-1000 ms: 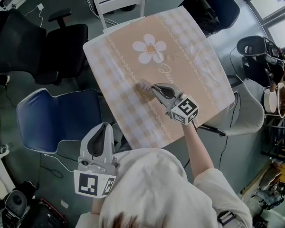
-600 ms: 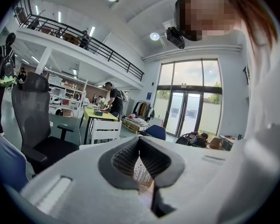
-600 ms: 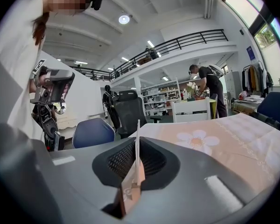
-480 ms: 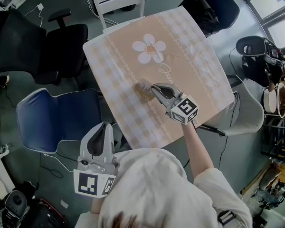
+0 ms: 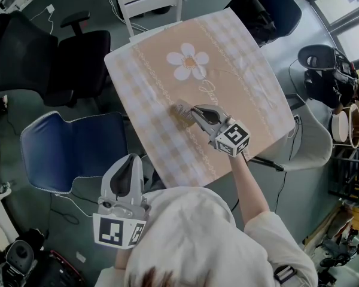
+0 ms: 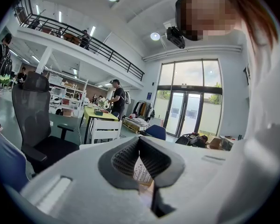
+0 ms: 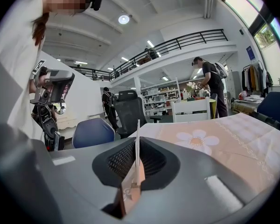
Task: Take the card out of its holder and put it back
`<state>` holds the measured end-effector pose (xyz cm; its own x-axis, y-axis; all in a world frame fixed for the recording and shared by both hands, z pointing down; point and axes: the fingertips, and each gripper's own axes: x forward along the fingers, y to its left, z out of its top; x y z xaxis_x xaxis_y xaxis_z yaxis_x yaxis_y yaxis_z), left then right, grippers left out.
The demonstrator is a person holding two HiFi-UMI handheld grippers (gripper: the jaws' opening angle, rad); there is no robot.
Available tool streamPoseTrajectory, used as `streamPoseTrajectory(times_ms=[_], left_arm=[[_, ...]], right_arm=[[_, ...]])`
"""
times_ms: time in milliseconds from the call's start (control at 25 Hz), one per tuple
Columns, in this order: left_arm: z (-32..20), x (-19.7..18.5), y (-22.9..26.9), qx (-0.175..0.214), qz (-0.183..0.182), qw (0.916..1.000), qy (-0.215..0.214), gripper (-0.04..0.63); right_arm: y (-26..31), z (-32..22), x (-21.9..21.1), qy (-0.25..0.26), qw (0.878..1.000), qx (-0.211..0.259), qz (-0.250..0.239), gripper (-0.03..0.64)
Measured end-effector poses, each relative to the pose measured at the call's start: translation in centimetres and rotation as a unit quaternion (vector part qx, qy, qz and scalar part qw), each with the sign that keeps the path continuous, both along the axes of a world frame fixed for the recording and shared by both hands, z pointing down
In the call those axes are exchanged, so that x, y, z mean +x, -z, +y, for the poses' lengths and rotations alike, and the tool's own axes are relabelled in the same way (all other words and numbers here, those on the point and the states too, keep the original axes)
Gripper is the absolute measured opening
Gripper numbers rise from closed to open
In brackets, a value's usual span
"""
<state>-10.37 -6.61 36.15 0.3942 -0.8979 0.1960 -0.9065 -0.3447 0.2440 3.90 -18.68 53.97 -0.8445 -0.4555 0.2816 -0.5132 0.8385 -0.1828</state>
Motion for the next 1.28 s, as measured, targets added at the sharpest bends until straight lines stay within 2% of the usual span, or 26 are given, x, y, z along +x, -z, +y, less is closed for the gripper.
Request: streamPoseTrajectory(times_ms=[280,480,800,1080,1280], left_arm=[[0.0,-0.1,0.1,0.001,0.001,1.0,0.001,0.0],[0.1,-0.3,0.1,0.001,0.002,1.0,0.003,0.0],[0.5,-0.6,0.4,0.008,0.004,1.0,-0.001,0.0],[0.4,-3.1,1.0,0.022,-0.006,0.9995,0.023,0.0],[0.6,-4.6,1.3,0.033,-0.022,0.9988,0.028,0.0]], right_arm=[[0.0,-0.1,0.0,0.004,1.0,0.0,0.013,0.025],[0.6,-0.3,0.1,-0.003,1.0,-0.003,0.005,0.071],[3.1,-1.5,0.3,-0.029,0.999,0.019,-0.015,0.057],[10.4,-1.1,0.4,-0.057,0.993,0.082,-0.059,0.0],[15.1,-0.1,2.3,-0.129,0.985,0.101,-0.056,-0.002]])
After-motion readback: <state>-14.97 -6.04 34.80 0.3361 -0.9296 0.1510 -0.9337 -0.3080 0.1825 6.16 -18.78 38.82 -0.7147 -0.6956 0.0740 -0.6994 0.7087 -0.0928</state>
